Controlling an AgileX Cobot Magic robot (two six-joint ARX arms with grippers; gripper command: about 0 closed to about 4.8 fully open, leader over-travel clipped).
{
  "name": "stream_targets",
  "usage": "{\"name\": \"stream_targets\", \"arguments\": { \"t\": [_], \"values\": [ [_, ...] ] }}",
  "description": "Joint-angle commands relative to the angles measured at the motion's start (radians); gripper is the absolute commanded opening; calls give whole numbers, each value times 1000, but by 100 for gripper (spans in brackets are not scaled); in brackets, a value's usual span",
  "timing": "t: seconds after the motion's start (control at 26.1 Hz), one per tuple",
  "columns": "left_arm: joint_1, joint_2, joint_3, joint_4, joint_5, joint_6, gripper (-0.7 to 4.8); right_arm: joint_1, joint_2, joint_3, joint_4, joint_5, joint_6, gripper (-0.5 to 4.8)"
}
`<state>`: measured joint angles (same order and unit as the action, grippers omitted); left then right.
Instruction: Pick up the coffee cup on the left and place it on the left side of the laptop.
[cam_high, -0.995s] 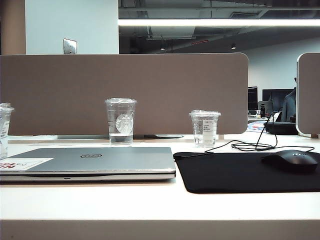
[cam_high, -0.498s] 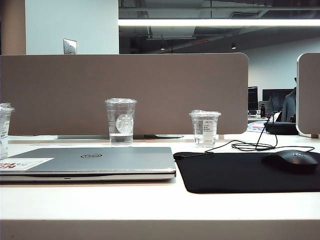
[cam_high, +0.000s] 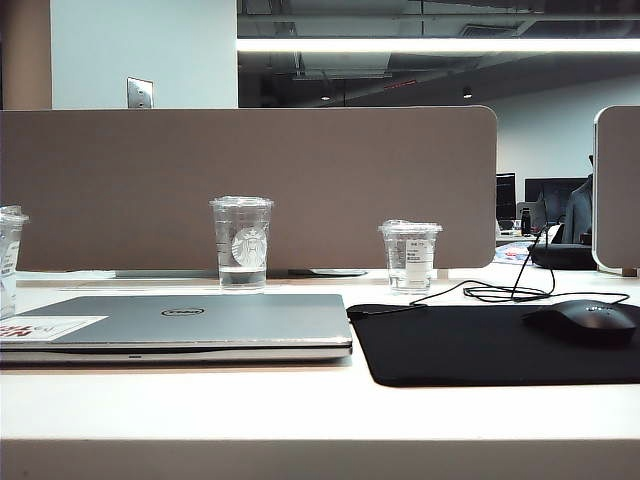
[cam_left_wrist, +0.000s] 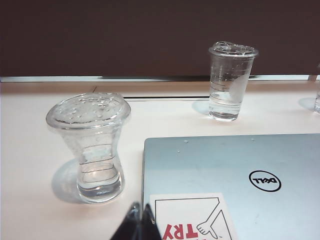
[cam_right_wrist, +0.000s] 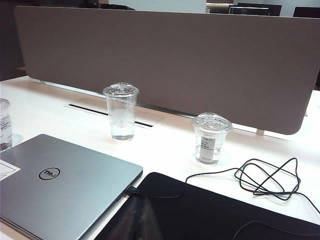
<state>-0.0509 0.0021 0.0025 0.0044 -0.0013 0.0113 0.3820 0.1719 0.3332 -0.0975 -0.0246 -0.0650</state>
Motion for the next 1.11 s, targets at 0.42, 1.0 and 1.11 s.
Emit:
{"name": "stream_targets", "arguments": {
  "t": [0.42, 1.0, 1.11],
  "values": [
    [1, 1, 4, 11, -1, 7, -6, -17, -2, -15, 16, 27, -2, -1],
    [1, 1, 4, 11, -1, 7, -6, -330, -172, -244, 146, 49, -1, -1],
    [1, 1, 4, 11, -1, 7, -6, -347, -171, -264, 173, 53, -1, -1]
  ]
}}
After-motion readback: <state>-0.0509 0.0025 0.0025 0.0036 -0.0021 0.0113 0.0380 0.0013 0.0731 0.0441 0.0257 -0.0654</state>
